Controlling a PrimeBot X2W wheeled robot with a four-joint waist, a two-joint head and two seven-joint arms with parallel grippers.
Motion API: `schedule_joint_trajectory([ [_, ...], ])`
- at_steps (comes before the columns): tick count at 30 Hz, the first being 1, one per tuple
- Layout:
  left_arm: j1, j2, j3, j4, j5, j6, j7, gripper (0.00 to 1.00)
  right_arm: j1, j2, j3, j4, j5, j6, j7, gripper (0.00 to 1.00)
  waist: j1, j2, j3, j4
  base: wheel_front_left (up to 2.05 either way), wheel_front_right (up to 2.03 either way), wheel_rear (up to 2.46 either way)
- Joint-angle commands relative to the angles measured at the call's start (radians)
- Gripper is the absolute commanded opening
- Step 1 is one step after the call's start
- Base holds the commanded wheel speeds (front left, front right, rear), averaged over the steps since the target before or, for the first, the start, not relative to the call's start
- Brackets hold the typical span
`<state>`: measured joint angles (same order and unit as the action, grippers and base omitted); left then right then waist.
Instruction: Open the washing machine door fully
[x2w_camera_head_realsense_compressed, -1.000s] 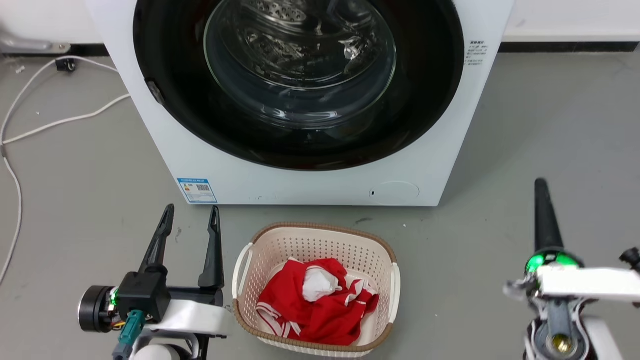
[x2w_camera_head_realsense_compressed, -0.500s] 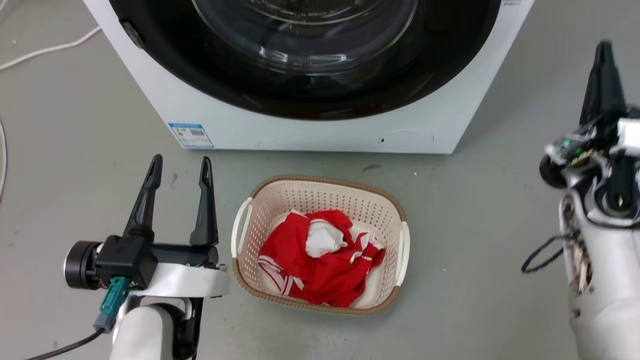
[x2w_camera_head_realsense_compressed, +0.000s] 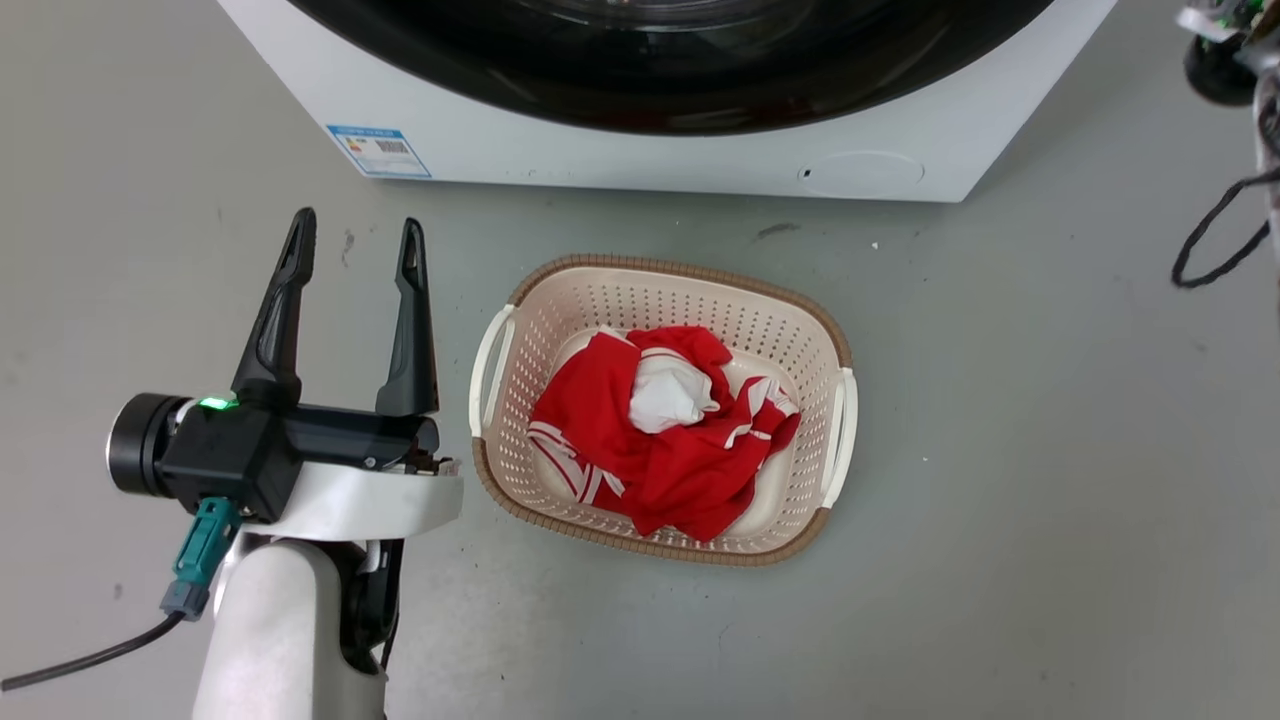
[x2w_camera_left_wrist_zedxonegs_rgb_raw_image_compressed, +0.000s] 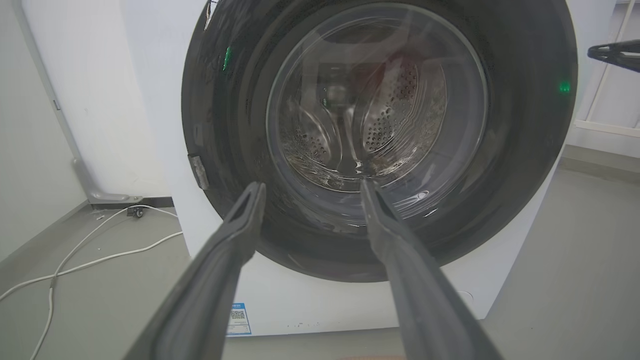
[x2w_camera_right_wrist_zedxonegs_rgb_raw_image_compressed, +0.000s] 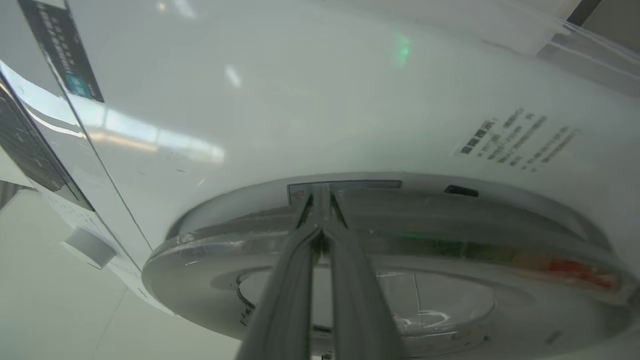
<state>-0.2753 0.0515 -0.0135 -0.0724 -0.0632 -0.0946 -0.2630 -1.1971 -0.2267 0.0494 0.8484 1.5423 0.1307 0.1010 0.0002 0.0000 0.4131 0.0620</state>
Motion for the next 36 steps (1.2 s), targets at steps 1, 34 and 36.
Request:
schedule_joint_trajectory([
  [1,-0.023,-0.001,-0.004,0.000,0.005,-0.003,-0.002,1.00,-0.052,-0.016,0.020,0.051,-0.023,0.000,0.021,0.00,-0.0002,0.0000,0.025,0.010,0.00,0.00,0.00],
  [34,-0.006,-0.001,-0.034,0.044,0.007,0.003,-0.002,1.00,-0.008,-0.016,0.088,0.138,0.045,0.001,0.688,0.00,-0.0002,0.0000,-0.047,-0.002,0.00,0.00,0.00],
  [36,0.007,-0.001,-0.034,0.052,0.008,0.002,-0.002,1.00,0.046,-0.009,0.090,0.104,0.057,0.000,0.715,0.00,-0.0002,0.0000,-0.076,-0.003,0.00,0.00,0.00],
])
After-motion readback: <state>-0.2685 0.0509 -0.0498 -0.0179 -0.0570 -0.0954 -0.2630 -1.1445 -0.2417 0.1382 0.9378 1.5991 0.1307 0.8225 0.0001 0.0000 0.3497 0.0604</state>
